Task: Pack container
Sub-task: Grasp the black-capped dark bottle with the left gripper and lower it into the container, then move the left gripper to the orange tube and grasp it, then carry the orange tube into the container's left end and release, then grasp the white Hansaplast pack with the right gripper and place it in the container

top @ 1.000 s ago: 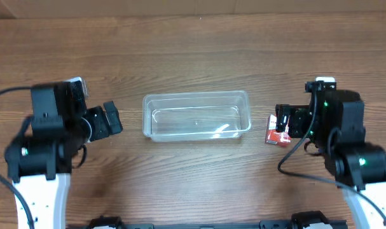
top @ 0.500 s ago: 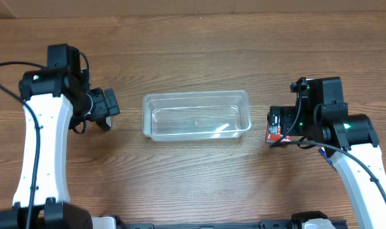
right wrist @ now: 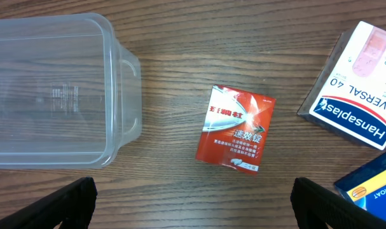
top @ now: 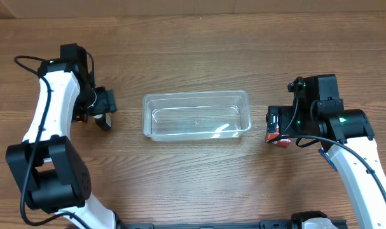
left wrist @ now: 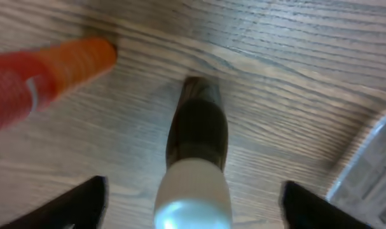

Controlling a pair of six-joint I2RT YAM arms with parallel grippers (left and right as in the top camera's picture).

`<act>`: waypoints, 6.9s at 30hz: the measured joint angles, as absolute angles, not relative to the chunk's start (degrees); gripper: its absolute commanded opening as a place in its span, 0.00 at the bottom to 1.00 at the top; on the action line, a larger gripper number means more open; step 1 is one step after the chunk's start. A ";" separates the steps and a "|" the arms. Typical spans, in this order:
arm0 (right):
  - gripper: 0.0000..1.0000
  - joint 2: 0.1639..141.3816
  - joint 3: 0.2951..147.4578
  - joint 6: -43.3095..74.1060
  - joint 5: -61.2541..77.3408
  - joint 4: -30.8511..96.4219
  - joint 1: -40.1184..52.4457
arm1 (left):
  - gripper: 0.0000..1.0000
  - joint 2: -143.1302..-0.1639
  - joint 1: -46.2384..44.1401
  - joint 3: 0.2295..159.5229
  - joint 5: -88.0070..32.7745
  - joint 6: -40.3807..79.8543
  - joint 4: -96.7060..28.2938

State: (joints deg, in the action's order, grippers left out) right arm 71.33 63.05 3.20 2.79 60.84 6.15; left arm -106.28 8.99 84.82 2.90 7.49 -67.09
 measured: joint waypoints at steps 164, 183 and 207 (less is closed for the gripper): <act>1.00 71.29 66.74 11.42 -6.11 64.12 2.92 | 1.00 -97.76 -13.26 105.38 6.04 21.02 -80.73; 1.00 109.54 76.09 13.47 -4.89 55.46 -15.38 | 1.00 -94.54 2.63 105.38 -2.44 18.37 -82.30; 0.82 114.72 76.29 13.23 -5.08 52.49 -15.59 | 1.00 -94.54 2.63 105.38 -2.44 17.56 -83.18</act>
